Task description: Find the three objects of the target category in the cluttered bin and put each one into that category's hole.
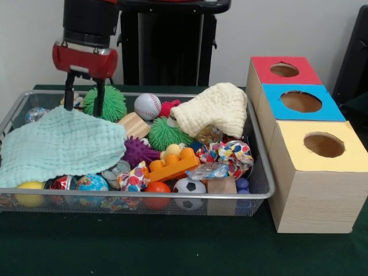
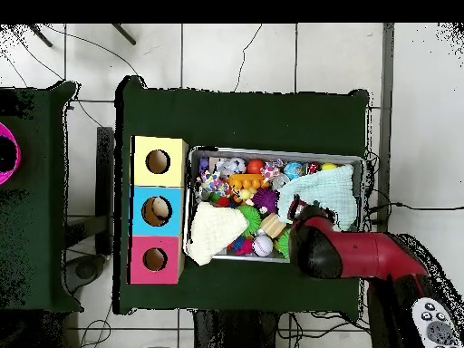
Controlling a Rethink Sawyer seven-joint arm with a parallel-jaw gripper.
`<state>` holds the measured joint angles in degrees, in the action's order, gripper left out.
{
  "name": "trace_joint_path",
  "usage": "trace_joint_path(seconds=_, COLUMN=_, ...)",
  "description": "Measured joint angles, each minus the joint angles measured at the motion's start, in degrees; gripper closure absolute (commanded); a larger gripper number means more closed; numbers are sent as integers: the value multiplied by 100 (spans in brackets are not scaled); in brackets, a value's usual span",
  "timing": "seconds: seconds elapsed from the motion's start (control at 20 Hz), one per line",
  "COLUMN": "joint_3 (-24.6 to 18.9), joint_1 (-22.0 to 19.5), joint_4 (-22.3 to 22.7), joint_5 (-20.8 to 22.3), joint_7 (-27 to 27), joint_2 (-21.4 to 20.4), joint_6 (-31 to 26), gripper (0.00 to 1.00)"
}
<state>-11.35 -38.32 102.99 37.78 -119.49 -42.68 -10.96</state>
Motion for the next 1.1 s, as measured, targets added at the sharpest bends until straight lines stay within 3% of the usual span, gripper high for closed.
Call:
trace_joint_path(seconds=0.5, joint_3=-323, joint_1=-137, joint_4=-608, joint_5=415, joint_7=0, joint_2=687, joint_6=1, gripper=0)
trace_joint_path(seconds=1.1, joint_3=-763, joint_1=-446, joint_4=-1027, joint_5=743, joint_7=65, joint_2=1187, joint_6=-101, gripper=0)
